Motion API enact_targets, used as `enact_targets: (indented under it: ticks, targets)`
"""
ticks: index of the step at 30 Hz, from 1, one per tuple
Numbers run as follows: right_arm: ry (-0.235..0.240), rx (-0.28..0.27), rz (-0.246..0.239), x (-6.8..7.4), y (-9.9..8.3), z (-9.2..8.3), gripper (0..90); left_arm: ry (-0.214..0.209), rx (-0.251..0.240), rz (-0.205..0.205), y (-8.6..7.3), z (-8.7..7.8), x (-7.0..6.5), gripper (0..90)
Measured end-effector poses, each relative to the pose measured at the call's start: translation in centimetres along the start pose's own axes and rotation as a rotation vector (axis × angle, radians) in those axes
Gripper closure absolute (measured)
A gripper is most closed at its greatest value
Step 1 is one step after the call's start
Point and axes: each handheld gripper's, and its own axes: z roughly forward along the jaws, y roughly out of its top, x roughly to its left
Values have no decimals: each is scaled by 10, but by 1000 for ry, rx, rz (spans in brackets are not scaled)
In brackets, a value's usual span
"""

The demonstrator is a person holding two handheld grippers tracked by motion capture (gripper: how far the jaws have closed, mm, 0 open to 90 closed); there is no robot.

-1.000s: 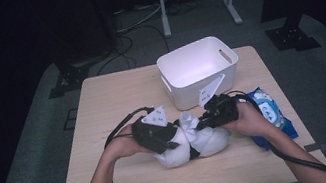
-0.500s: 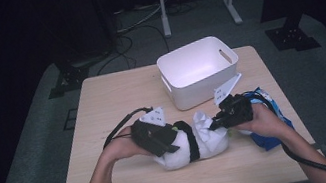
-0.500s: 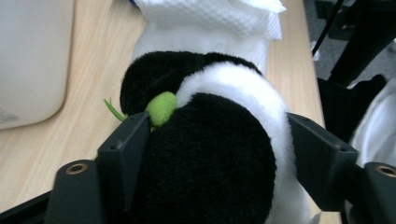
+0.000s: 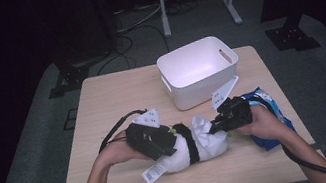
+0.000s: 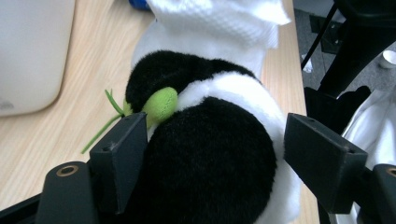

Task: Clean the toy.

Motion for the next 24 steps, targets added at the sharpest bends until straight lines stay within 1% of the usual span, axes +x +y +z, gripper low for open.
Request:
enact_targets:
  ticks: [2,3,4,5,7,9,12,16,18,19,21,24]
  targets:
    - [-1,-7,-12,2,5,0,842,-13,-3,-8,-2,2,0,219]
    - [-2,-10,-21,3,8,1,842,-16,-15,-10,-3,3,0,219]
    - [-5,-10,-30,4,11,2,842,-17,-17,-8,-3,3,0,218]
    - [1,-15,-31,5,13,3,842,-18,-21,-7,-4,3,0,218]
    - [10,-27,-53,8,20,8,842,-18,-22,-4,-3,4,0,218]
    - [29,-24,-74,12,28,14,842,-14,-21,-5,-2,4,-1,215]
    - [49,-5,-110,19,41,30,841,-10,-18,-6,-1,2,-2,198]
    - [66,11,-145,25,53,44,842,3,-20,-3,-2,-3,-4,182]
    - [76,14,-143,24,55,46,842,12,-31,-10,-5,-7,-5,182]
    - [80,15,-139,24,55,46,842,11,-37,-5,-6,-10,-4,182]
    - [87,35,-138,22,53,46,842,17,-59,-9,-7,-13,-5,183]
    - [94,42,-128,22,50,45,842,31,-51,-4,-7,-15,-6,182]
